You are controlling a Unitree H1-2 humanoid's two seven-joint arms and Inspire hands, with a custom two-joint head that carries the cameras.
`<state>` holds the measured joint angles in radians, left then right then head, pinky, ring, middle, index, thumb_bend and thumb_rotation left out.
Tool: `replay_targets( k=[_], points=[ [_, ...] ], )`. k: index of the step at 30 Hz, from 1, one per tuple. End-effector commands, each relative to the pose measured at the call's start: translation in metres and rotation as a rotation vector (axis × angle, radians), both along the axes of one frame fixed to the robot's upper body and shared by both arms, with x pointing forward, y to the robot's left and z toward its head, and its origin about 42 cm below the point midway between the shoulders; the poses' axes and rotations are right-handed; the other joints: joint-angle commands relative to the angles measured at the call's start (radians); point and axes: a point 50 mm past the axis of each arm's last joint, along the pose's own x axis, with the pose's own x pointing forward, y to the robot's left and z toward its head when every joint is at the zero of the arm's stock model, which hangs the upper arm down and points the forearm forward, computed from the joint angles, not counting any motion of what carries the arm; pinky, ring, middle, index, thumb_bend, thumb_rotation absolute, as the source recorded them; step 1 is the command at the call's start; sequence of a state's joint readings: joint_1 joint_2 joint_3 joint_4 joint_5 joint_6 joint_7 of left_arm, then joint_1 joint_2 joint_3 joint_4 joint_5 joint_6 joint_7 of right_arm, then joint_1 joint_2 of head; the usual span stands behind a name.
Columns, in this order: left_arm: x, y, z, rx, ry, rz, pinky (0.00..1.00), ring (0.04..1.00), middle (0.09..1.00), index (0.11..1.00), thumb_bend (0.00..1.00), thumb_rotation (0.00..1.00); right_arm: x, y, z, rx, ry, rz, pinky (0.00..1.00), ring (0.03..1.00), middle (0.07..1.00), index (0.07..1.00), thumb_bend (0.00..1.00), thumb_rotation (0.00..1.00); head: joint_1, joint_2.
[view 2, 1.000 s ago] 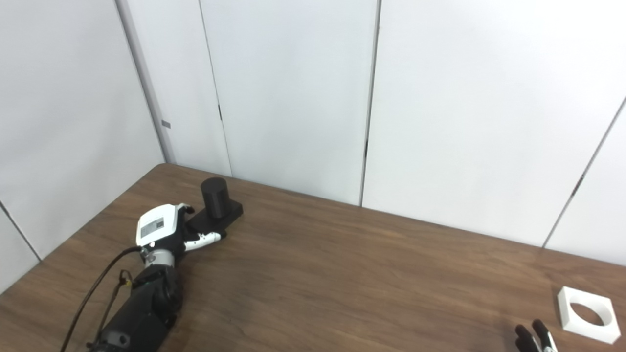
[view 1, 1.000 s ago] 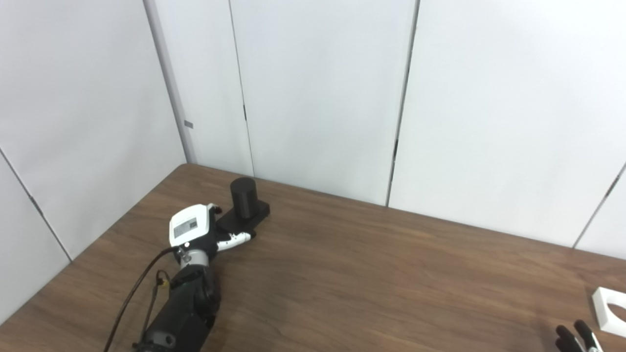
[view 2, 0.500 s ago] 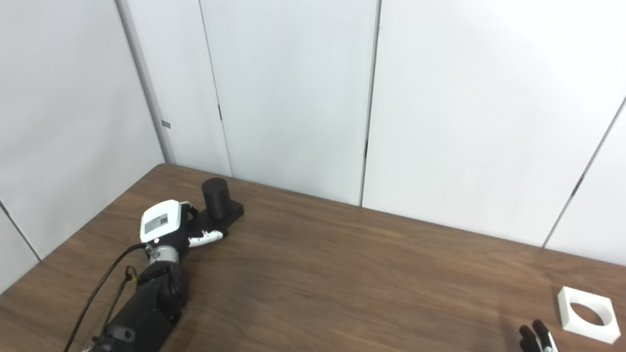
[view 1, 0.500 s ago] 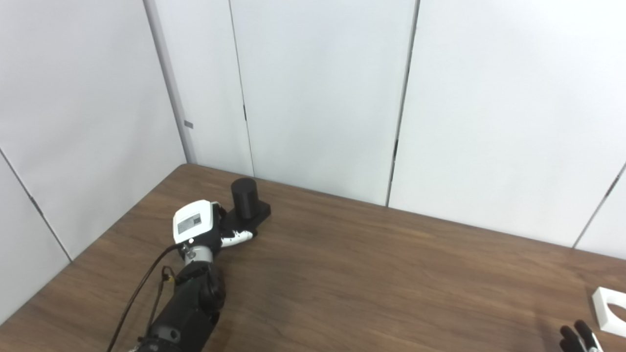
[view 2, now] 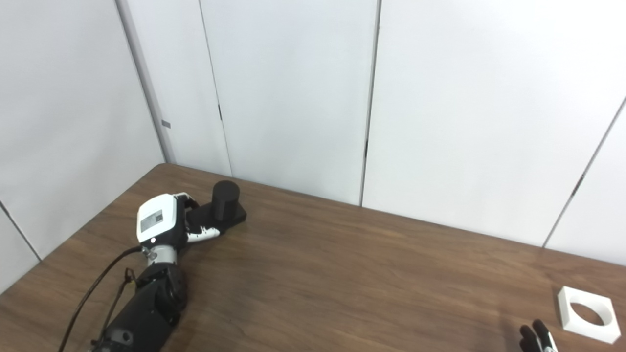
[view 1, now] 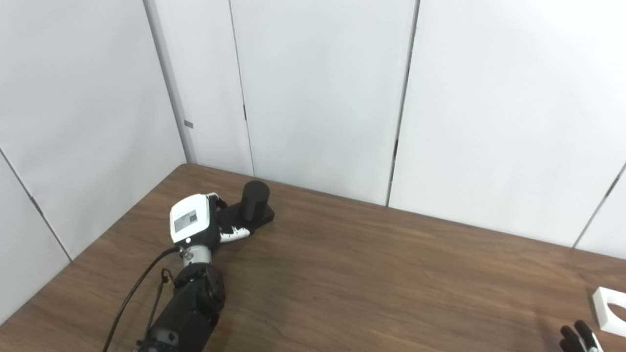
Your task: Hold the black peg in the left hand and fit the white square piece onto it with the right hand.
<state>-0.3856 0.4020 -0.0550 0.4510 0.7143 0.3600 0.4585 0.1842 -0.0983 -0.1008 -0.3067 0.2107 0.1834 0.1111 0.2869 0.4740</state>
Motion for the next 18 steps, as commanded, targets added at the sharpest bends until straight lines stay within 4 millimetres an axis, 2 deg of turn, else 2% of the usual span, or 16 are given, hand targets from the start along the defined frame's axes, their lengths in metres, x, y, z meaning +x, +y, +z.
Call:
replay_targets(
  k=[1, 9, 13, 18],
  points=[
    [0.008, 0.002, 0.025, 0.032, -0.09, -0.019, 0.84, 0.777, 0.694, 0.479, 0.51, 0.05, -0.022, 0.001, -0.006, 0.011, 0.027, -0.003, 1.0, 1.0, 0.971, 1.0, 0.66, 0.98, -0.004, 0.004],
    [-0.004, -0.01, 0.032, -0.001, -0.107, -0.091, 0.8, 0.766, 0.702, 0.479, 0.51, 0.05, -0.022, 0.003, -0.005, 0.012, 0.034, -0.014, 1.0, 1.0, 0.96, 1.0, 0.68, 0.97, -0.039, 0.023],
    [-0.018, -0.025, 0.039, -0.053, -0.134, -0.174, 0.75, 0.757, 0.698, 0.479, 0.51, 0.06, -0.023, 0.006, 0.0, -0.009, 0.041, -0.023, 1.0, 0.996, 0.952, 1.0, 0.64, 0.99, -0.053, 0.035],
    [-0.043, -0.057, 0.053, -0.177, -0.152, -0.283, 0.68, 0.756, 0.709, 0.48, 0.5, 0.06, -0.024, 0.006, 0.002, -0.02, 0.053, -0.026, 1.0, 0.994, 0.954, 1.0, 0.63, 1.0, -0.07, 0.052]
  ],
)
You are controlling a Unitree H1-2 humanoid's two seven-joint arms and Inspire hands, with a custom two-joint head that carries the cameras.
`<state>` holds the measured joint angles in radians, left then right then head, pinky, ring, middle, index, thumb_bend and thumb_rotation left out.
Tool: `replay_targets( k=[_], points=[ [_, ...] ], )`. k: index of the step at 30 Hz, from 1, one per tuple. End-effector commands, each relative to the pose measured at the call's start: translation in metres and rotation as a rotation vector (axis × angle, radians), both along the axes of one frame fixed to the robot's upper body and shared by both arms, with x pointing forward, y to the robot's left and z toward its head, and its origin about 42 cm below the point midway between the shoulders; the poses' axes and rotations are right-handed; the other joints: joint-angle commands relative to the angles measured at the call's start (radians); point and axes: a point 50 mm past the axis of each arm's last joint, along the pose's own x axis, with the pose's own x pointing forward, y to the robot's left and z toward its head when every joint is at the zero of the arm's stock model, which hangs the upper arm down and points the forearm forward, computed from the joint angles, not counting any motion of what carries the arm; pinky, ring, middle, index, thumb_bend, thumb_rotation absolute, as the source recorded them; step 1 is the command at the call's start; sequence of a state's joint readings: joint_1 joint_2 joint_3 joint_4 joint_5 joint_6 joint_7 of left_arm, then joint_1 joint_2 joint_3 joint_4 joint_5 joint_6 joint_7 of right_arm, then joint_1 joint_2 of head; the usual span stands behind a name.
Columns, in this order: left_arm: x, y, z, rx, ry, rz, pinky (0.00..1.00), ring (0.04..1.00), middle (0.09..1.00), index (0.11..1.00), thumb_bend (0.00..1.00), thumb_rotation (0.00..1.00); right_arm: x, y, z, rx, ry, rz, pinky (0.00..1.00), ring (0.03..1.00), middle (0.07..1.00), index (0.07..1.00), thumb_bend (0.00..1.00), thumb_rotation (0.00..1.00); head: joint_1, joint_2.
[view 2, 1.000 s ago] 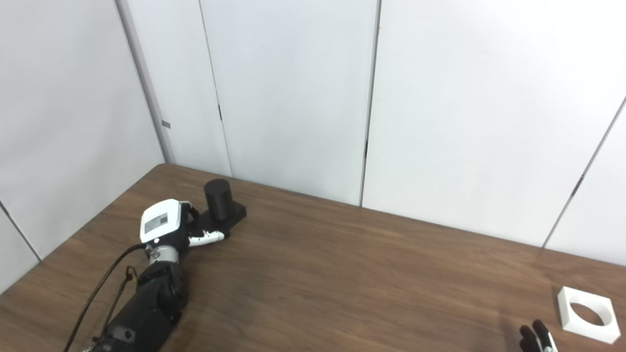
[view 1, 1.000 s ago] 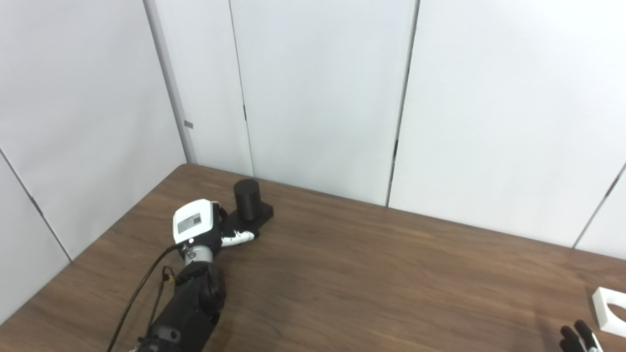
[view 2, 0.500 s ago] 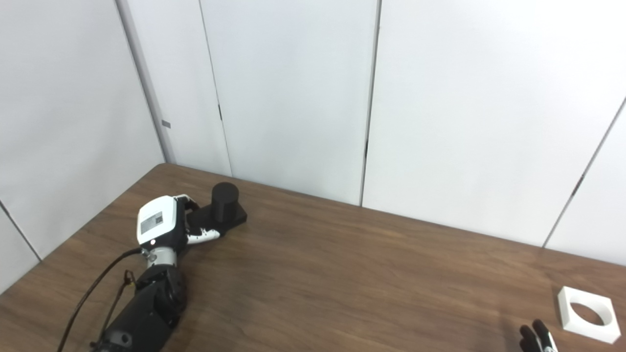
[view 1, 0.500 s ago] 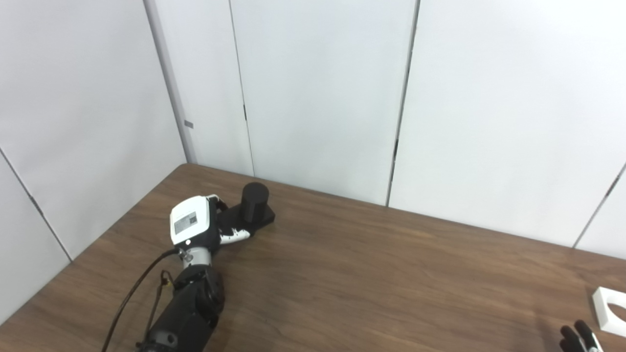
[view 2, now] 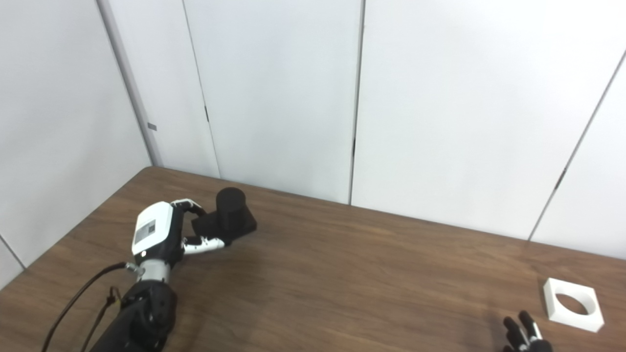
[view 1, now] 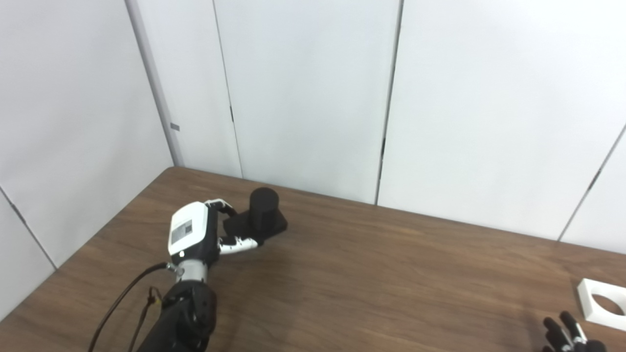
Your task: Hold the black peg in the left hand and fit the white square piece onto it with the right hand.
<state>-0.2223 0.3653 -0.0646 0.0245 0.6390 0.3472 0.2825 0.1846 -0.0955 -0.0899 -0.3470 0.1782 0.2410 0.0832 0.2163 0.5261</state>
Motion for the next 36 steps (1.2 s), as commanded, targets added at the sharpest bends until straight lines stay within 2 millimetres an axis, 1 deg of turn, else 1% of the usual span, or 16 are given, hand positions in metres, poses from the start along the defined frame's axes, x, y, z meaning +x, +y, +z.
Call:
replay_targets(
  k=[1, 3, 5, 6, 7, 11, 15, 16, 21, 25, 28, 30, 32, 36],
  points=[
    [-0.002, -0.016, 0.025, -0.044, -0.073, -0.07, 0.66, 0.749, 0.712, 0.48, 0.5, 0.06, -0.024, 0.003, -0.004, 0.006, 0.03, -0.013, 1.0, 0.995, 0.952, 1.0, 0.62, 1.0, -0.001, 0.002],
    [-0.014, -0.03, 0.03, -0.087, -0.077, -0.118, 0.64, 0.744, 0.714, 0.48, 0.5, 0.06, -0.023, 0.003, -0.004, 0.001, 0.031, -0.014, 1.0, 0.995, 0.95, 1.0, 0.61, 1.0, -0.008, 0.009],
    [-0.027, -0.045, 0.036, -0.146, -0.071, -0.164, 0.66, 0.757, 0.724, 0.482, 0.5, 0.06, -0.023, 0.004, -0.003, -0.008, 0.028, -0.012, 1.0, 0.995, 0.947, 1.0, 0.6, 1.0, -0.018, 0.019],
    [-0.031, -0.05, 0.037, -0.164, -0.068, -0.178, 0.67, 0.764, 0.729, 0.482, 0.5, 0.06, -0.023, 0.004, -0.002, -0.009, 0.027, -0.011, 1.0, 0.995, 0.948, 1.0, 0.59, 1.0, -0.018, 0.019],
    [-0.036, -0.054, 0.039, -0.178, -0.067, -0.197, 0.68, 0.769, 0.732, 0.483, 0.5, 0.06, -0.023, 0.004, -0.002, -0.006, 0.026, -0.01, 1.0, 0.995, 0.948, 1.0, 0.58, 1.0, -0.03, 0.03],
    [-0.054, -0.07, 0.044, -0.229, -0.063, -0.279, 0.71, 0.776, 0.739, 0.485, 0.5, 0.06, -0.023, 0.007, 0.002, -0.006, 0.024, -0.015, 1.0, 0.991, 0.946, 1.0, 0.55, 1.0, -0.06, 0.053],
    [-0.072, -0.083, 0.049, -0.232, -0.047, -0.371, 0.72, 0.777, 0.743, 0.487, 0.5, 0.06, -0.022, 0.011, 0.007, -0.008, 0.009, -0.012, 1.0, 0.993, 0.943, 1.0, 0.51, 1.0, -0.098, 0.078],
    [-0.077, -0.086, 0.049, -0.233, -0.038, -0.394, 0.71, 0.78, 0.747, 0.487, 0.5, 0.06, -0.022, 0.012, 0.009, -0.005, 0.009, -0.01, 1.0, 0.997, 0.944, 1.0, 0.5, 1.0, -0.115, 0.09],
    [-0.101, -0.099, 0.043, -0.189, 0.0, -0.472, 0.7, 0.787, 0.751, 0.486, 0.5, 0.06, -0.022, 0.014, 0.013, 0.003, 0.01, -0.012, 1.0, 0.996, 0.946, 1.0, 0.48, 1.0, -0.155, 0.119],
    [-0.115, -0.108, 0.04, -0.16, 0.033, -0.503, 0.7, 0.795, 0.748, 0.485, 0.5, 0.06, -0.022, 0.015, 0.015, -0.006, 0.006, -0.014, 1.0, 0.972, 0.934, 1.0, 0.46, 1.0, -0.185, 0.154],
    [-0.127, -0.116, 0.038, -0.149, 0.071, -0.558, 0.69, 0.803, 0.755, 0.486, 0.5, 0.06, -0.02, 0.016, 0.017, -0.014, 0.005, -0.013, 1.0, 0.962, 0.925, 1.0, 0.48, 1.0, -0.204, 0.181],
    [-0.133, -0.12, 0.035, -0.144, 0.091, -0.588, 0.71, 0.814, 0.763, 0.487, 0.5, 0.05, -0.02, 0.017, 0.019, -0.018, 0.012, -0.017, 1.0, 0.961, 0.92, 1.0, 0.51, 0.98, -0.213, 0.193],
    [-0.137, -0.124, 0.031, -0.148, 0.111, -0.608, 0.72, 0.817, 0.761, 0.487, 0.51, 0.05, -0.019, 0.018, 0.02, -0.015, 0.016, -0.018, 1.0, 0.96, 0.911, 0.997, 0.52, 0.97, -0.224, 0.213],
    [-0.144, -0.133, 0.022, -0.152, 0.144, -0.642, 0.71, 0.809, 0.758, 0.486, 0.51, 0.05, -0.017, 0.018, 0.021, 0.0, 0.021, -0.022, 1.0, 0.955, 0.908, 0.988, 0.55, 0.94, -0.233, 0.233]
  ],
)
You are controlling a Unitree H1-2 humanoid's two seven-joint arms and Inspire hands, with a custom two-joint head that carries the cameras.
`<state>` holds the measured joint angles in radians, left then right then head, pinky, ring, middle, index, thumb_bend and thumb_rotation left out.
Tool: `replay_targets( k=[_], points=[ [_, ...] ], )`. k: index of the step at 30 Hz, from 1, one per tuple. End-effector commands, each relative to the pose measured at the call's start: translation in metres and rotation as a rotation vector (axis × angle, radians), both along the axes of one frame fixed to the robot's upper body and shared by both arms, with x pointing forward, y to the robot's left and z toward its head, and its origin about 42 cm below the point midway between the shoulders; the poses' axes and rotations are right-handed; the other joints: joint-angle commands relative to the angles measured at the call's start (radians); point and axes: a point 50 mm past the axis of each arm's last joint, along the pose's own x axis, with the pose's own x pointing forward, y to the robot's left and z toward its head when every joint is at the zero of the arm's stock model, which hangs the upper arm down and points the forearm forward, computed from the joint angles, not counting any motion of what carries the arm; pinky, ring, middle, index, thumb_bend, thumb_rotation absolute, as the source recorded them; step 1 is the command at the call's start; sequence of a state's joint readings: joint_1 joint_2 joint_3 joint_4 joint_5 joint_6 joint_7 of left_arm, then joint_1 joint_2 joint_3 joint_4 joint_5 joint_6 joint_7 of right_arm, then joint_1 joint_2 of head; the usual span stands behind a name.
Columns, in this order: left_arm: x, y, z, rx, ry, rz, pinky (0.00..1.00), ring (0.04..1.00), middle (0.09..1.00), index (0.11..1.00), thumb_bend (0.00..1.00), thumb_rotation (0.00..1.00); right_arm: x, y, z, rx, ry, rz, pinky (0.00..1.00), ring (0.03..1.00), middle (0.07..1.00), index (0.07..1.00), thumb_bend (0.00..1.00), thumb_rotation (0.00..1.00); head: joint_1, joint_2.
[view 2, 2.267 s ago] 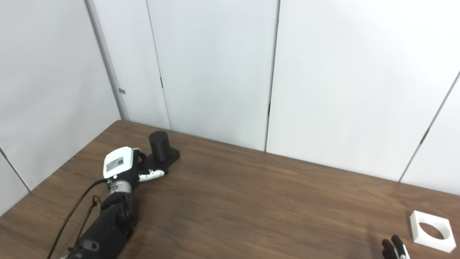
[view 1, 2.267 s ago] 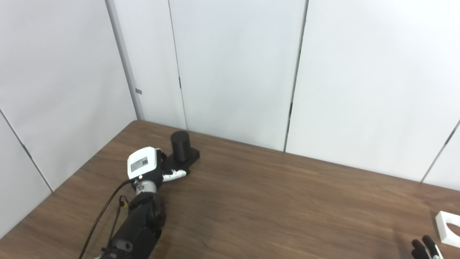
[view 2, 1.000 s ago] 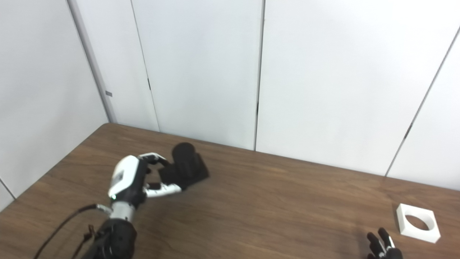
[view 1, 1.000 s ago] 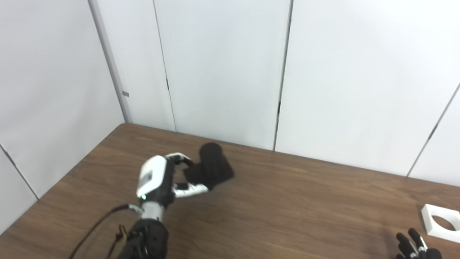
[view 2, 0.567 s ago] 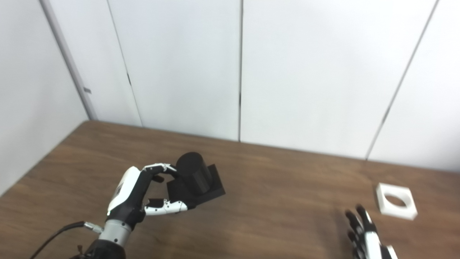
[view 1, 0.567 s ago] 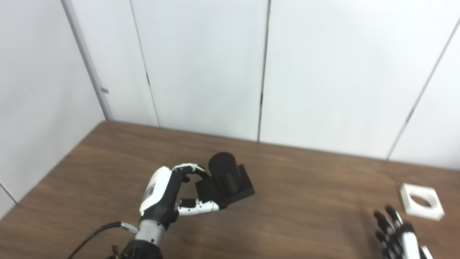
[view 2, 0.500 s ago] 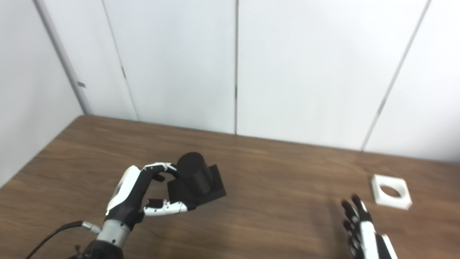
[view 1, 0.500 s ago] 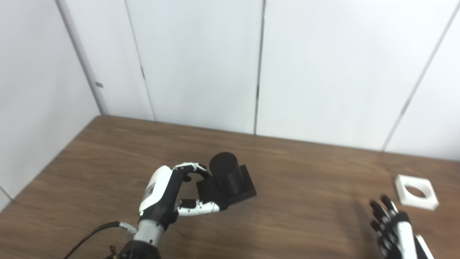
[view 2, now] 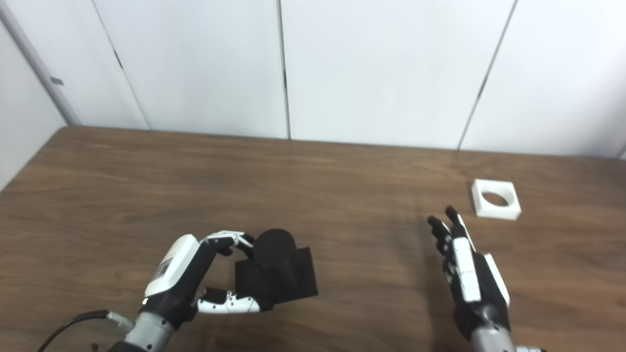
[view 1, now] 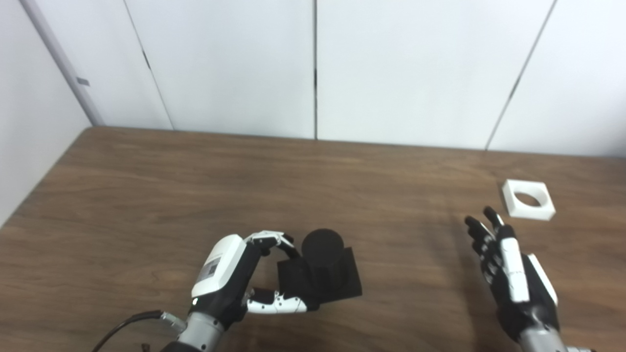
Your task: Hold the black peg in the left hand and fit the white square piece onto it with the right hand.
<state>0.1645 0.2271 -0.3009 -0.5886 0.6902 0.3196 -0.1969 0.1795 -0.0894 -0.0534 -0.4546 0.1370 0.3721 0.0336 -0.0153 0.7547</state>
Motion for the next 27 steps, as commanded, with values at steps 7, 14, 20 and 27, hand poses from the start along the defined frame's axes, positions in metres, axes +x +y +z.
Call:
replay_targets(
  k=[7, 14, 20, 27],
  points=[
    [-0.003, -0.015, -0.012, 0.055, -0.062, -0.115, 0.88, 0.821, 0.76, 0.487, 0.51, 0.05, -0.016, 0.006, 0.007, 0.021, -0.01, -0.016, 1.0, 0.952, 0.9, 0.976, 0.57, 0.96, -0.009, 0.029],
    [-0.007, -0.02, -0.033, 0.095, 0.005, -0.185, 0.96, 0.858, 0.791, 0.488, 0.51, 0.06, -0.017, 0.004, 0.01, 0.027, -0.007, -0.015, 1.0, 0.947, 0.91, 0.98, 0.56, 0.97, -0.011, 0.044],
    [-0.008, -0.022, -0.047, 0.115, 0.02, -0.228, 0.94, 0.85, 0.786, 0.488, 0.51, 0.06, -0.016, 0.002, 0.012, 0.012, -0.012, -0.016, 1.0, 0.937, 0.912, 0.981, 0.53, 1.0, -0.012, 0.052],
    [-0.006, -0.018, -0.06, 0.194, 0.032, -0.239, 0.92, 0.842, 0.78, 0.488, 0.51, 0.06, -0.017, 0.0, 0.015, 0.014, -0.005, -0.012, 1.0, 0.958, 0.921, 0.985, 0.51, 1.0, -0.012, 0.056]
  ],
)
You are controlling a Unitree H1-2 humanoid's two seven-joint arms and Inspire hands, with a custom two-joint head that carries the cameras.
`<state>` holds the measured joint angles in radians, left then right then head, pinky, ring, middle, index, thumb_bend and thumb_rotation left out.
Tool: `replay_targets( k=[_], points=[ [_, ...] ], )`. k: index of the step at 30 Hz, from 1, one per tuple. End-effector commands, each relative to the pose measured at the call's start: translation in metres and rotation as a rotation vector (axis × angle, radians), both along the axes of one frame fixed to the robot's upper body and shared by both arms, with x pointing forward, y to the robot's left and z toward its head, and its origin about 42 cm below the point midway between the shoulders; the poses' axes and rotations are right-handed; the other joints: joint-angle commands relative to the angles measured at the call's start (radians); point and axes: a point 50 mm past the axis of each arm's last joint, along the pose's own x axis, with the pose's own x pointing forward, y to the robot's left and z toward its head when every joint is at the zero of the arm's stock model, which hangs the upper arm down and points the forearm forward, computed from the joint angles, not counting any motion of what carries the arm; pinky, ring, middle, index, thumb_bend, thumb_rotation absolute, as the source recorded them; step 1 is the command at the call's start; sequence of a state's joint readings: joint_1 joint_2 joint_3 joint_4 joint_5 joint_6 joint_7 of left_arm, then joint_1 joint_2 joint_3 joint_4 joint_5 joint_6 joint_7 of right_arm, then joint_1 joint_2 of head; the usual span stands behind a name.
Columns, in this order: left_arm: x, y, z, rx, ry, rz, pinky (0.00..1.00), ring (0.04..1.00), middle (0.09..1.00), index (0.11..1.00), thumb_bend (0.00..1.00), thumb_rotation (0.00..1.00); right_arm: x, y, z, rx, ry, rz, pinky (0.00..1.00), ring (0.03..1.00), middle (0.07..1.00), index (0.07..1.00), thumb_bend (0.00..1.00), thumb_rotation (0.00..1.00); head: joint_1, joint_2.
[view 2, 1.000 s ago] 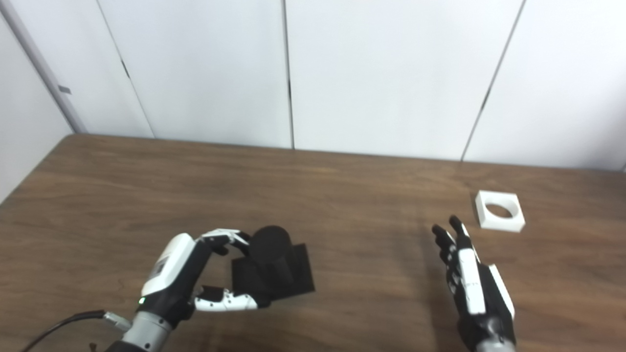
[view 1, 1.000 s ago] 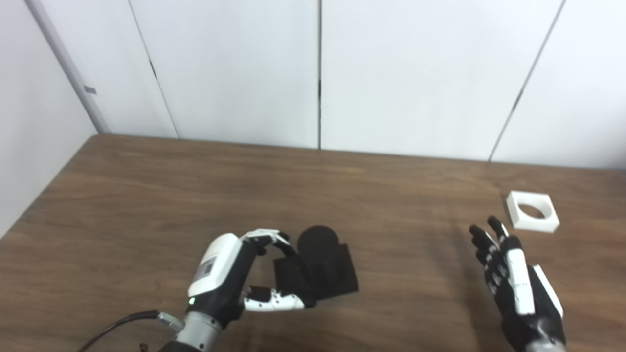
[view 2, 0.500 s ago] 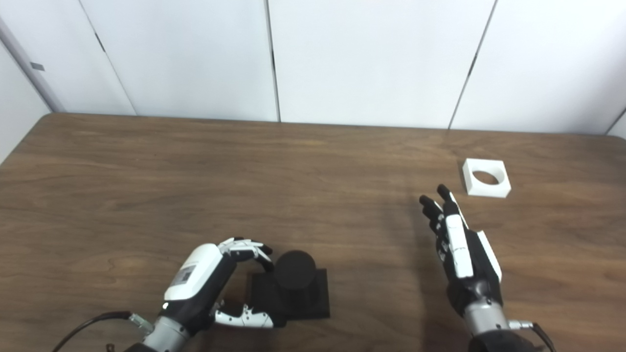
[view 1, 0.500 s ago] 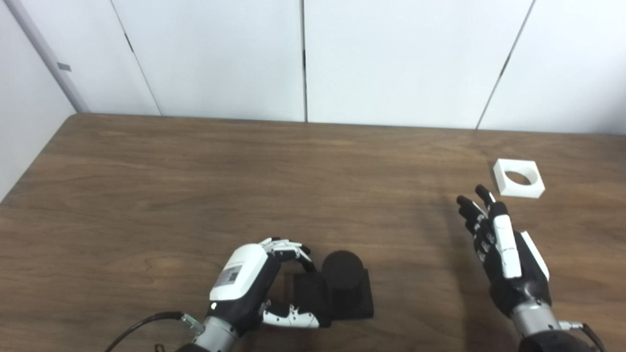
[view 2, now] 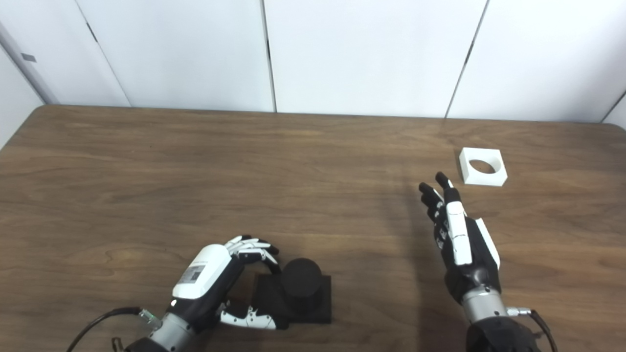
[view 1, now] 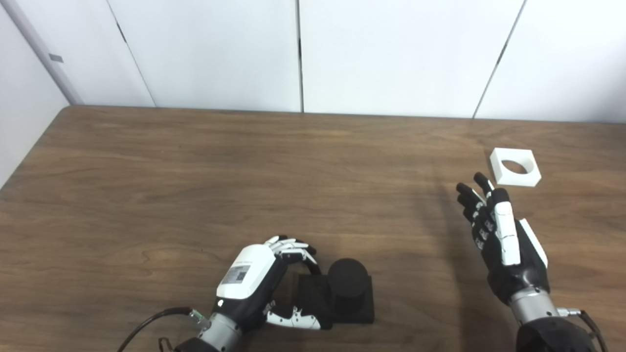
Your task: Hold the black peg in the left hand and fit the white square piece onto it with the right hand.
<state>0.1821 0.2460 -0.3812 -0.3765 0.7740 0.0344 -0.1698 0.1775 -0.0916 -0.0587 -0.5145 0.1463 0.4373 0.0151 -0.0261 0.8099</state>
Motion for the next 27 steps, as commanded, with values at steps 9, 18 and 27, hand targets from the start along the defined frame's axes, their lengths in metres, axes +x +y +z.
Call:
replay_targets(
  k=[9, 18, 27],
  points=[
    [0.004, 0.006, -0.015, 0.141, 0.014, -0.003, 0.93, 0.846, 0.778, 0.488, 0.51, 0.06, -0.013, -0.003, 0.003, 0.011, -0.006, 0.001, 1.0, 0.951, 0.919, 0.986, 0.52, 1.0, -0.016, 0.0],
    [0.006, 0.008, -0.019, 0.146, 0.028, 0.013, 0.93, 0.845, 0.777, 0.489, 0.51, 0.06, -0.012, -0.009, 0.003, 0.069, -0.014, 0.003, 1.0, 0.964, 0.942, 0.984, 0.53, 0.91, -0.047, -0.014],
    [0.01, 0.014, -0.022, 0.147, 0.026, 0.023, 0.91, 0.838, 0.769, 0.488, 0.51, 0.06, 0.004, -0.041, 0.03, -0.034, -0.073, -0.003, 0.98, 0.967, 0.955, 0.95, 0.57, 0.5, -0.105, -0.035]
  ],
)
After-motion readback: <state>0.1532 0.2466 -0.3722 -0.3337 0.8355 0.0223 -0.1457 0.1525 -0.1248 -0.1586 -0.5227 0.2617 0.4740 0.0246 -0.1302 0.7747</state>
